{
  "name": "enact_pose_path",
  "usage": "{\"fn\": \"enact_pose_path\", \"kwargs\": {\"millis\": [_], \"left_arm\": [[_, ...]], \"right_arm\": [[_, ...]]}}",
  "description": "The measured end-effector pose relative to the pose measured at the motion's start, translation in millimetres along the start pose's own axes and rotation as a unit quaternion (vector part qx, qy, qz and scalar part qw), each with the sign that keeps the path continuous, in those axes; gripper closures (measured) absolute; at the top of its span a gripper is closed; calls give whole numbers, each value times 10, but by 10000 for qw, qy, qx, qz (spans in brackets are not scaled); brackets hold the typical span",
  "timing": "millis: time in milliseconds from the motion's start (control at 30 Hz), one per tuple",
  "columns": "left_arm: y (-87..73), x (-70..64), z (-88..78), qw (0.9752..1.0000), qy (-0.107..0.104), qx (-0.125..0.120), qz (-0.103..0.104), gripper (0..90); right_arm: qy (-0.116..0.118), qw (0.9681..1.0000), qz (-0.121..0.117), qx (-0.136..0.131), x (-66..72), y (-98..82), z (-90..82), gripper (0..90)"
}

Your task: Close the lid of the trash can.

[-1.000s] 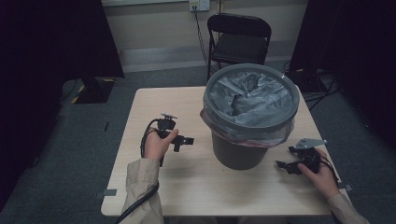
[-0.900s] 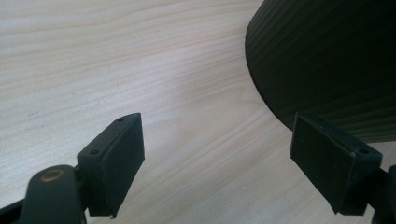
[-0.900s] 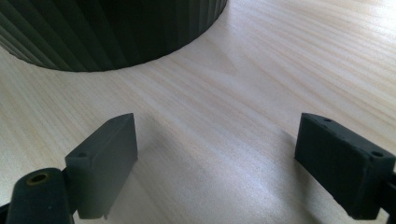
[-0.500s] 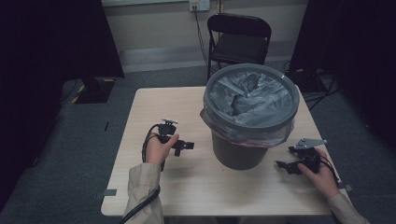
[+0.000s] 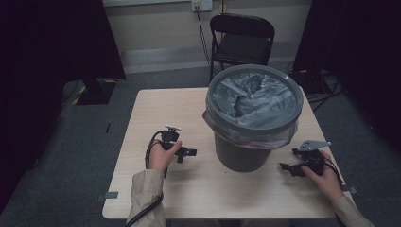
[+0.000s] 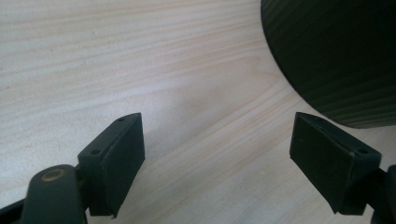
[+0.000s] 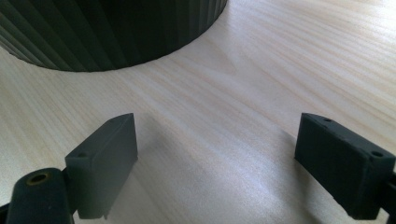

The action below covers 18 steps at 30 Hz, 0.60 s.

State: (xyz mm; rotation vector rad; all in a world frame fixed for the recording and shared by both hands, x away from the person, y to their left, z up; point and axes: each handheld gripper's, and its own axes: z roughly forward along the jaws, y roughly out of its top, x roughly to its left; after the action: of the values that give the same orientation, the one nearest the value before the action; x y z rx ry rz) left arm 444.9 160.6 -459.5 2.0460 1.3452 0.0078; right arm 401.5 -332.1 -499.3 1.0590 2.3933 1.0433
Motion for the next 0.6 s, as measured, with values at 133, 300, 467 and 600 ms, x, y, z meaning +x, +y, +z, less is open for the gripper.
{"fn": "enact_pose_path", "kwargs": {"millis": [133, 300, 467, 600], "left_arm": [[-38, 0, 37, 10000, 7, 23, 5, 176], [-71, 0, 84, 10000, 20, 55, 67, 176], [-103, -5, 122, 9999, 20, 57, 87, 176], [-121, 1, 130, 9998, 51, 70, 156, 177]], "right_arm": [[0, 10000, -2, -1, 0, 0, 0, 121], [1, 10000, -2, 0, 0, 0, 0, 120], [1, 10000, -2, 0, 0, 0, 0, 120], [0, 10000, -1, -1, 0, 0, 0, 120]]}}
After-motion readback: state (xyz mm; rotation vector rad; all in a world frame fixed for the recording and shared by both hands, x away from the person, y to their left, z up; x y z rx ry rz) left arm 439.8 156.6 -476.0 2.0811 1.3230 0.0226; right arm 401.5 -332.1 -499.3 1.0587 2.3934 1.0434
